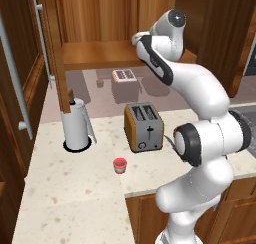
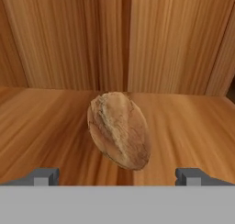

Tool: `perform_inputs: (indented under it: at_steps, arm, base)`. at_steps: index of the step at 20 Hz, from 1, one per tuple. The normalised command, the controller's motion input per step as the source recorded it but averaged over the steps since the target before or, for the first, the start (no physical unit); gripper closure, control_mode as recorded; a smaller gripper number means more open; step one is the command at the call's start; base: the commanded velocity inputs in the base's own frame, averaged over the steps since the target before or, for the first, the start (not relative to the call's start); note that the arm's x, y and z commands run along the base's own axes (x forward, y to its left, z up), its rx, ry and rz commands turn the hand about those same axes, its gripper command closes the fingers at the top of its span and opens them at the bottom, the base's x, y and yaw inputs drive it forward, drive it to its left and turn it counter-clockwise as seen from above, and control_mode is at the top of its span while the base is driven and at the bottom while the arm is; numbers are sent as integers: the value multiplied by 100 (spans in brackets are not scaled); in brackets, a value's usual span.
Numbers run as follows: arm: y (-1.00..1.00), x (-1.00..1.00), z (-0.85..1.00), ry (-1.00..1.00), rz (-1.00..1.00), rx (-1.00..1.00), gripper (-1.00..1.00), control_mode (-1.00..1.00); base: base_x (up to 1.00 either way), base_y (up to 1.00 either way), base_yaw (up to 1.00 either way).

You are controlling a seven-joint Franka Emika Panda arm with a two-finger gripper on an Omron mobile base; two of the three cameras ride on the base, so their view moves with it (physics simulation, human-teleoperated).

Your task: Pick the bread, place it on the cutting board, pick the jam, place it on the counter, and close the cabinet.

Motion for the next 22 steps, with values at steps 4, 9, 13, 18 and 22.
perform_inputs:
  at_steps: [4,9,13,18,22]
  arm:
    - [0,25,-4,0,0,0,-100,-100]
    - [0,23,0,0,0,0,-100,-100]
    - [0,28,0,0,0,0,-100,-100]
    - [0,28,-3,0,0,0,-100,-100]
    - [0,23,-6,0,0,0,-100,-100]
  base:
    - [0,0,0]
    - [0,0,0]
    - [0,0,0]
    - [0,0,0]
    - [0,0,0]
